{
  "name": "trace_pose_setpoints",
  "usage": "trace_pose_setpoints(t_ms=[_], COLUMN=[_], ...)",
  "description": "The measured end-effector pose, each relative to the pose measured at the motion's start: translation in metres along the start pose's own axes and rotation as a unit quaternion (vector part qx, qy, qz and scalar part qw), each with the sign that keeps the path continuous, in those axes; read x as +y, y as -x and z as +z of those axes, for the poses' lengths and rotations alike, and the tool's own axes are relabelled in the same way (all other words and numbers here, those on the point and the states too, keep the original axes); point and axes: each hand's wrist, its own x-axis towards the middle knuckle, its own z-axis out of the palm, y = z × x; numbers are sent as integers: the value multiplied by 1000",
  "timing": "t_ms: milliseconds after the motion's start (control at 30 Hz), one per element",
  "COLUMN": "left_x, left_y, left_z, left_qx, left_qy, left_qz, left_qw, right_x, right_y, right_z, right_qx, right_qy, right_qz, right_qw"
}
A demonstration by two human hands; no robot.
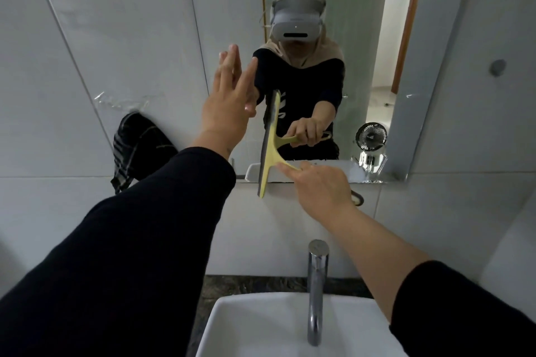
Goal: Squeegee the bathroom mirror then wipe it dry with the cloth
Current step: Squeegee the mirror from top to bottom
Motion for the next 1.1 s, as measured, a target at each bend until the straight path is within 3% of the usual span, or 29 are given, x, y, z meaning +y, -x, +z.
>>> trace_pose_setpoints(t_ms=[433, 633, 867, 1100], left_x=[34, 49, 50, 51], left_y=[14, 12, 13, 13], left_z=[16, 26, 28, 29], left_qx=[17, -3, -8, -6], left_qy=[30, 31, 34, 43], left_qz=[62, 46, 38, 34], left_qw=[997, 998, 999, 998], right_x=[76, 94, 78, 52], right_y=[33, 56, 73, 76], right_z=[-14, -13, 15, 38], right_qx=[48, 57, 83, 99], right_qy=[32, -56, -279, -415], right_qz=[117, 218, 361, 427], right_qw=[991, 973, 886, 797])
